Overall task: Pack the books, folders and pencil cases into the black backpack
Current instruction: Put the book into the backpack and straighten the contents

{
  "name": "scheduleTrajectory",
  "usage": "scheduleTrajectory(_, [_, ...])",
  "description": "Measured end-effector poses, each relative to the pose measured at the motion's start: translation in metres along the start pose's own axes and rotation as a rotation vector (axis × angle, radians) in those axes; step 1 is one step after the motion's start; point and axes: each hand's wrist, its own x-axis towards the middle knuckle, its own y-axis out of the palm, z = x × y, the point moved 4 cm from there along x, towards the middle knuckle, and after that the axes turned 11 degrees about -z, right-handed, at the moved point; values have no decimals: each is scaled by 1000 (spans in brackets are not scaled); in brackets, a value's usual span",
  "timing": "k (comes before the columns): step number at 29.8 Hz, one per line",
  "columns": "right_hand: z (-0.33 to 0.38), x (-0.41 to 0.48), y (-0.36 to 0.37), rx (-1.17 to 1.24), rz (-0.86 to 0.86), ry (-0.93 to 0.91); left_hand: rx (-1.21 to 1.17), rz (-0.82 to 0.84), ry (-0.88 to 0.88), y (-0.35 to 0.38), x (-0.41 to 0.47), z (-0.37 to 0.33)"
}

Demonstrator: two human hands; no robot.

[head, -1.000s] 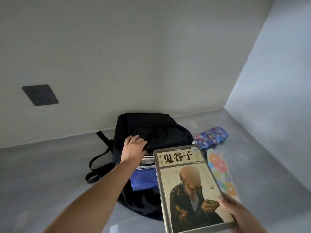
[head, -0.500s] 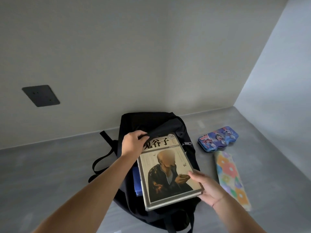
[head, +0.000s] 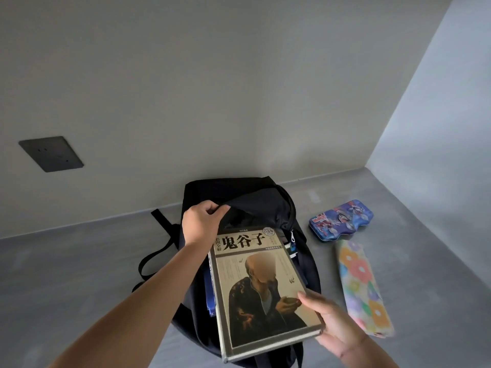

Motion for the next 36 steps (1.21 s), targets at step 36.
scheduleTrajectory(36, [16, 56, 37, -1126, -127, -401, 171, 99, 330, -1, -68, 32])
